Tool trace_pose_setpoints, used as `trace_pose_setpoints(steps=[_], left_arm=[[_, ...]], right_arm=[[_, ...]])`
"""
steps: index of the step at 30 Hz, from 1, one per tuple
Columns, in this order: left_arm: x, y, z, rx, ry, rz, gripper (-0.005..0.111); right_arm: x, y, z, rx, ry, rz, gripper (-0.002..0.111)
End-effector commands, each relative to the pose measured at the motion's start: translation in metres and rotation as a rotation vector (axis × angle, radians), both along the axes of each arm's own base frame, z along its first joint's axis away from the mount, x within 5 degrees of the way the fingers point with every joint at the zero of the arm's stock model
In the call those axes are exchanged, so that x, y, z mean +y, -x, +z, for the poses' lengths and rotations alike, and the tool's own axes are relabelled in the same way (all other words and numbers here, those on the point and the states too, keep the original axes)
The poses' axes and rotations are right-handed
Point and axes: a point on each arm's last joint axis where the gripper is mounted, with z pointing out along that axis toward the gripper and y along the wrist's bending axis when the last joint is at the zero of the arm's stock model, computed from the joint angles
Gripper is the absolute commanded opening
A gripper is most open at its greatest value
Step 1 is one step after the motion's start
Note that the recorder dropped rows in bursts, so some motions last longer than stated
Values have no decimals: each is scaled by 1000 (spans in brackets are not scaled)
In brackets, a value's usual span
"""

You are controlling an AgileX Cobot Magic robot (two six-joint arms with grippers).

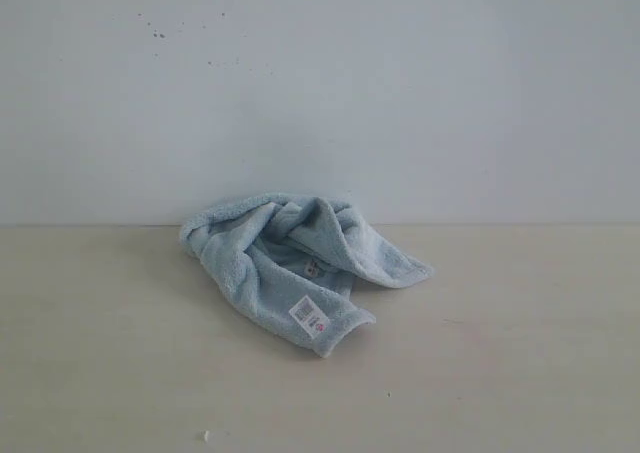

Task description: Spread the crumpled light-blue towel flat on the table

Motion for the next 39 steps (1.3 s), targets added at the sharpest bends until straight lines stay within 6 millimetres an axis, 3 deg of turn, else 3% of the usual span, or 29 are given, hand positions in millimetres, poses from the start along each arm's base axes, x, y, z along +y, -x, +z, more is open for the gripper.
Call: trace_pose_setpoints(steps=[1,14,19,21,24,31,35,39], left_arm=[[0,0,-1,0,2,1,4],[0,0,-1,0,2,1,4],[0,0,0,-8,23,2,4],[0,0,1,2,200,-10,4],[0,0,1,23,420,-27,4],[0,0,0,53,651,-51,4],[-7,7,22,95,586,-133,4],[-11,19,58,52,386,-210,4]], right_arm=[[0,0,2,-18,-7,4,0],[0,0,2,-23,-8,4,0],[2,3,27,-300,-131,39,0],[3,6,38,-418,-164,61,0],[4,7,41,-455,-242,80,0],[4,8,42,-431,-678,155,0],[5,6,40,-361,-720,153,0],[6,-2,62,-266,-639,128,0]])
